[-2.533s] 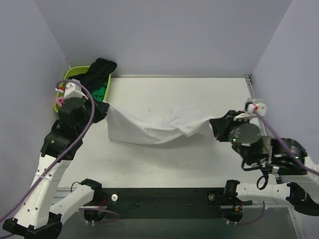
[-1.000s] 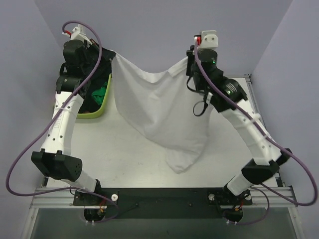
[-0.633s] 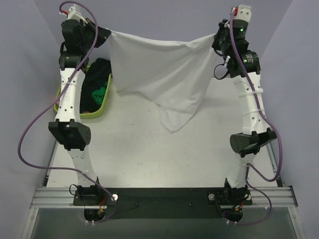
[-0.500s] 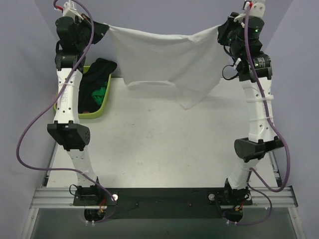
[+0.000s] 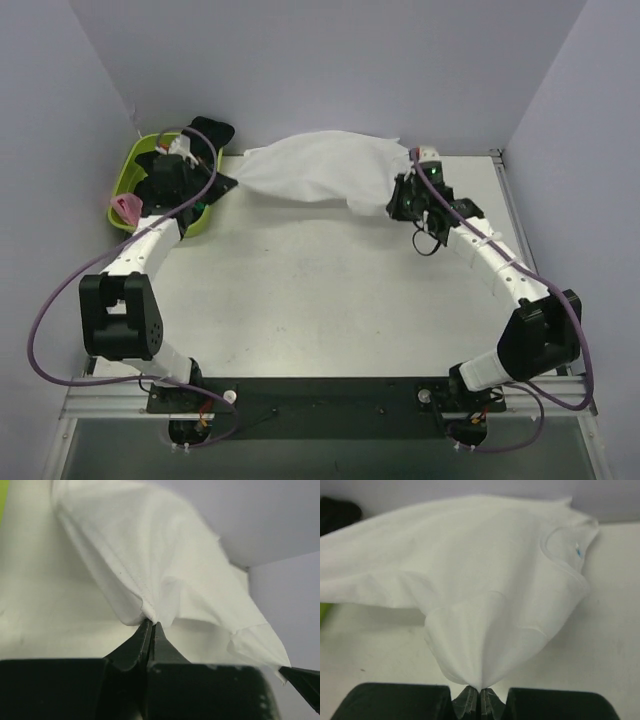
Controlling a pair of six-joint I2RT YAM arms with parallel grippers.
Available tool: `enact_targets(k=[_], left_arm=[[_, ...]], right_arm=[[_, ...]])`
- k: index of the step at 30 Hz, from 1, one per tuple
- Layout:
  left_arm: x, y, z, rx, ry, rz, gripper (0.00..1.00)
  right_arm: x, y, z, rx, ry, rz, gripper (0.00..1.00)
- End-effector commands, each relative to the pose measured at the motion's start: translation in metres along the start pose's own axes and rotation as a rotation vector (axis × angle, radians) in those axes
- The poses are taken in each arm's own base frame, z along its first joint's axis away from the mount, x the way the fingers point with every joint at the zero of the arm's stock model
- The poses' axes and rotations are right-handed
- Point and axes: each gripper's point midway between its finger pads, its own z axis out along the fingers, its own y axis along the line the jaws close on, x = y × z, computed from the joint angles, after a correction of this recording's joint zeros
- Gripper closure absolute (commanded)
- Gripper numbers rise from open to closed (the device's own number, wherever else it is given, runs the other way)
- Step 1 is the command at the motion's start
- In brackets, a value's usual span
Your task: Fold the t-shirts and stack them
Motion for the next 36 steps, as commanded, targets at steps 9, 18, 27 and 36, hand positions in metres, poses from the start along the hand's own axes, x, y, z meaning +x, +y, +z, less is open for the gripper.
enact_targets(k=[9, 18, 27, 36], left_arm=[[0.136, 0.083, -0.056, -0.306, 0.079, -0.006, 1.0], [0.207, 0.138, -0.113, -0.489, 0.162, 0.001, 1.0], [0.22, 0.155, -0.159, -0.55, 0.103, -0.064, 1.0], [0.229, 0.16, -0.177, -0.587, 0.126, -0.082, 1.0]], right_arm=[[0.156, -0.051, -0.043, 0.153, 0.127, 0.081, 1.0], [0.229, -0.062, -0.076, 0.226, 0.291, 0.08, 1.0], [0.266, -0.072, -0.106, 0.301, 0.345, 0.12, 1.0], [0.275, -0.074, -0.127, 0.348, 0.363, 0.13, 1.0]])
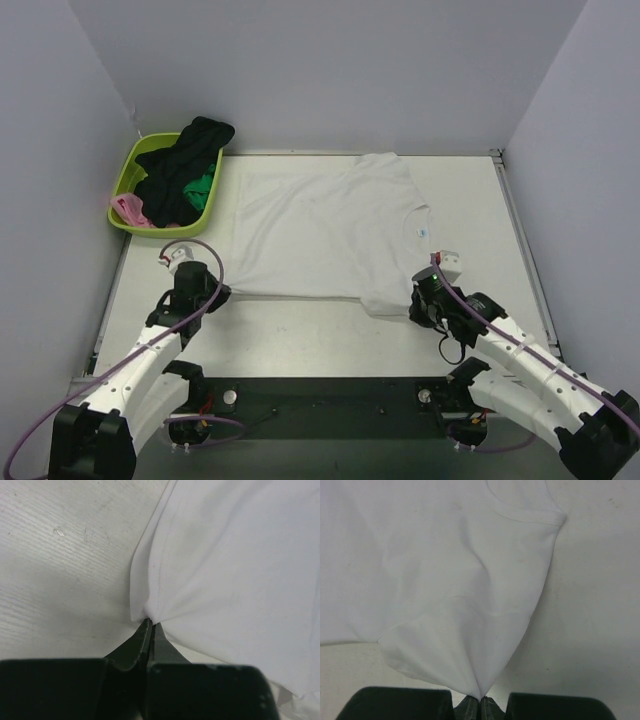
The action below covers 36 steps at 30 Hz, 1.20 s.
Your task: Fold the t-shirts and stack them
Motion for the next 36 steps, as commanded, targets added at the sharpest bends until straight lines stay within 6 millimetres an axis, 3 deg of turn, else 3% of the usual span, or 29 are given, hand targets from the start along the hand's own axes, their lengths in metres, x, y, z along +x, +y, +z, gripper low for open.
enact_targets(k=[1, 16, 18, 19, 20, 21, 22, 25, 28, 31, 33, 34, 36], left_arm=[[0.009, 0.014, -0.003, -0.052, 0.027, -0.018, 1.0], [0.016, 0.016, -0.02, -0.016, 0.032, -0.047, 0.99], [0.014, 0.016, -0.022, -0.019, 0.026, -0.046, 0.7], [0.015, 0.017, -0.022, -0.021, 0.031, -0.045, 0.55], [0.015, 0.016, -0.023, -0.021, 0.034, -0.045, 0.18], [0.015, 0.016, -0.024, -0.02, 0.035, -0.047, 0.1], [0.011, 0.011, -0.026, -0.009, 0.032, -0.047, 0.1], [-0.01, -0.011, -0.035, 0.047, -0.016, -0.052, 0.09], [-0.033, -0.037, -0.042, 0.111, -0.064, -0.056, 0.08], [-0.064, -0.08, -0.043, 0.182, -0.079, -0.044, 0.08], [-0.071, -0.1, -0.038, 0.214, -0.055, -0.028, 0.07], [-0.072, -0.107, -0.023, 0.201, -0.03, -0.02, 0.07], [-0.086, -0.13, -0.015, 0.233, -0.029, -0.01, 0.07]], right_arm=[[0.016, -0.019, -0.007, 0.105, 0.029, 0.02, 1.0], [0.033, -0.023, -0.026, 0.127, 0.015, -0.007, 1.0], [0.033, -0.022, -0.026, 0.131, 0.017, -0.011, 0.97], [0.032, -0.022, -0.027, 0.132, 0.013, -0.018, 0.77], [0.031, -0.022, -0.027, 0.135, 0.01, -0.024, 0.58], [0.027, -0.019, -0.029, 0.132, 0.0, -0.032, 0.49], [0.021, -0.017, -0.031, 0.134, -0.019, -0.036, 0.32], [-0.004, -0.005, -0.042, 0.121, -0.072, -0.053, 0.11], [-0.042, 0.015, -0.057, 0.115, -0.15, -0.086, 0.03], [-0.086, 0.041, -0.065, 0.106, -0.238, -0.122, 0.0], [-0.097, 0.054, -0.053, 0.113, -0.208, -0.149, 0.0], [-0.114, 0.067, -0.053, 0.082, -0.234, -0.142, 0.0], [-0.124, 0.071, -0.029, 0.084, -0.181, -0.121, 0.0]])
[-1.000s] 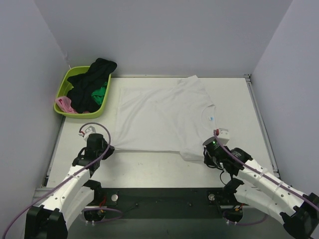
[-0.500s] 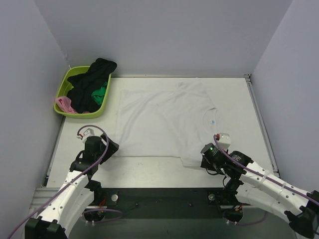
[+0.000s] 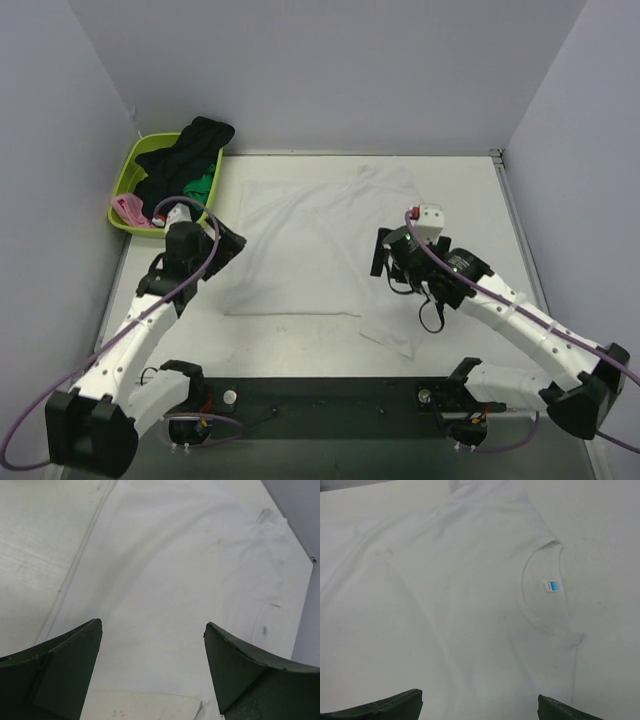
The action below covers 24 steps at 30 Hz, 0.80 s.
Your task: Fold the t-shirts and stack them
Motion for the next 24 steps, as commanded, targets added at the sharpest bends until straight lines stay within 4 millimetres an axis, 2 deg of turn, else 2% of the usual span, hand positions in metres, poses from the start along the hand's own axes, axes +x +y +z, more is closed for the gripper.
enact_targets(k=[1, 2, 3, 4, 5, 6, 7, 8, 9, 10, 11, 12, 13, 16, 17, 19, 20, 22, 24], left_arm=[[-0.024, -0.052, 0.04, 0.09, 0.012, 0.036, 0.07], [-0.032, -0.062, 0.046, 0.098, 0.005, 0.034, 0.07], [-0.032, -0.065, 0.055, 0.1, 0.018, 0.032, 0.07], [-0.026, -0.062, 0.075, 0.072, 0.044, 0.034, 0.06], [-0.028, -0.065, 0.083, 0.069, 0.047, 0.03, 0.06], [-0.026, -0.078, 0.09, 0.113, 0.079, 0.03, 0.06], [-0.022, -0.08, 0.107, 0.118, 0.096, 0.026, 0.06], [-0.02, -0.085, 0.113, 0.137, 0.109, 0.021, 0.06], [-0.027, -0.103, 0.117, 0.197, 0.105, 0.023, 0.05], [-0.017, -0.099, 0.131, 0.183, 0.142, 0.022, 0.05], [-0.013, -0.103, 0.136, 0.191, 0.165, 0.018, 0.05], [-0.015, -0.116, 0.139, 0.24, 0.175, 0.007, 0.05], [-0.012, -0.119, 0.147, 0.244, 0.194, -0.003, 0.05], [-0.005, -0.131, 0.155, 0.265, 0.215, -0.017, 0.05], [-0.005, -0.134, 0.157, 0.264, 0.209, -0.011, 0.05], [-0.002, -0.134, 0.168, 0.248, 0.214, 0.0, 0.04], [-0.007, -0.141, 0.171, 0.262, 0.207, 0.001, 0.04], [-0.003, -0.141, 0.183, 0.256, 0.221, 0.003, 0.04], [-0.01, -0.151, 0.19, 0.273, 0.21, 0.003, 0.04]], right_arm=[[-0.04, 0.012, 0.04, 0.01, -0.008, -0.018, 0.0], [-0.044, 0.005, 0.059, 0.052, 0.018, 0.002, 0.0], [-0.047, 0.007, 0.067, 0.044, 0.035, 0.016, 0.0], [-0.052, 0.008, 0.076, 0.038, 0.04, 0.033, 0.0], [-0.055, 0.011, 0.089, 0.041, 0.059, 0.041, 0.0], [-0.059, 0.01, 0.099, 0.023, 0.084, 0.075, 0.0], [-0.064, 0.012, 0.106, 0.011, 0.083, 0.087, 0.0], [-0.066, 0.013, 0.117, 0.015, 0.1, 0.093, 0.0], [-0.071, 0.01, 0.122, 0.021, 0.1, 0.104, 0.0], [-0.073, 0.012, 0.127, 0.008, 0.101, 0.106, 0.0], [-0.071, 0.014, 0.133, 0.005, 0.116, 0.102, 0.0], [-0.077, 0.016, 0.135, -0.007, 0.112, 0.104, 0.0], [-0.075, 0.019, 0.138, -0.031, 0.138, 0.116, 0.0], [-0.065, 0.027, 0.151, -0.05, 0.183, 0.13, 0.0], [-0.056, 0.034, 0.157, -0.075, 0.214, 0.131, 0.0], [-0.048, 0.043, 0.166, -0.112, 0.237, 0.148, 0.01], [-0.038, 0.049, 0.172, -0.135, 0.274, 0.148, 0.01], [-0.03, 0.055, 0.18, -0.164, 0.28, 0.164, 0.02], [-0.023, 0.065, 0.182, -0.227, 0.291, 0.177, 0.02]])
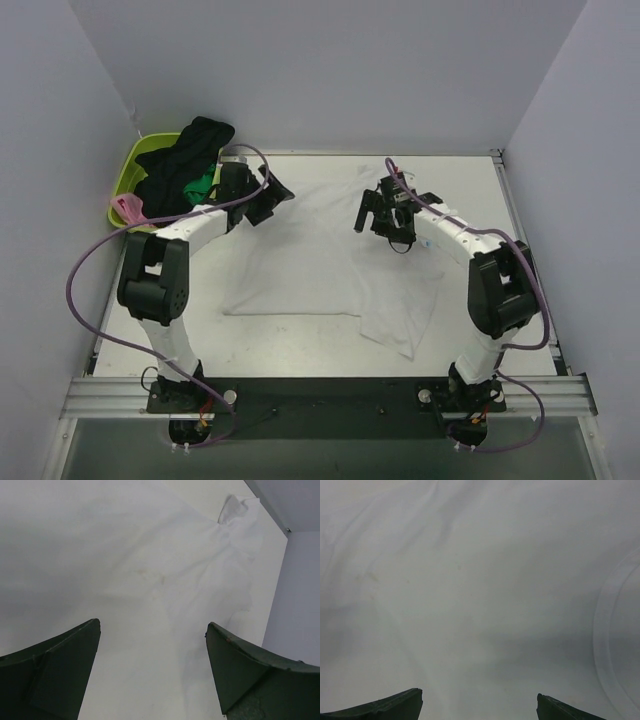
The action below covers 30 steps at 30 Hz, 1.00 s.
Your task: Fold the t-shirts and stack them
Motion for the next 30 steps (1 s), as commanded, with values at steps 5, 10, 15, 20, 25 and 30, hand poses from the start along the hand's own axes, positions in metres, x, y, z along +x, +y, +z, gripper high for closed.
enact_targets(k=[5, 10, 15, 20, 25, 30], left_arm=[[-0.028, -0.032, 0.041, 0.099, -0.024, 0.013, 0.03], [-0.038, -0.033, 0.064, 0.09, -0.029, 0.022, 0.03], [-0.042, -0.016, 0.083, 0.044, -0.019, 0.02, 0.03], [-0.051, -0.008, 0.096, 0.014, -0.031, 0.043, 0.03], [-0.057, 0.018, 0.108, -0.062, -0.029, 0.047, 0.03], [-0.068, 0.037, 0.115, -0.115, -0.046, 0.062, 0.03]], right_arm=[[0.029, 0.041, 0.015, -0.242, 0.054, 0.012, 0.02], [0.047, 0.036, 0.016, -0.243, 0.065, 0.012, 0.02], [0.078, 0.015, 0.023, -0.207, 0.105, 0.024, 0.02], [0.099, -0.002, 0.027, -0.173, 0.133, 0.031, 0.02], [0.116, -0.019, 0.026, -0.13, 0.147, 0.037, 0.02], [0.124, -0.022, 0.019, -0.13, 0.154, 0.032, 0.02]])
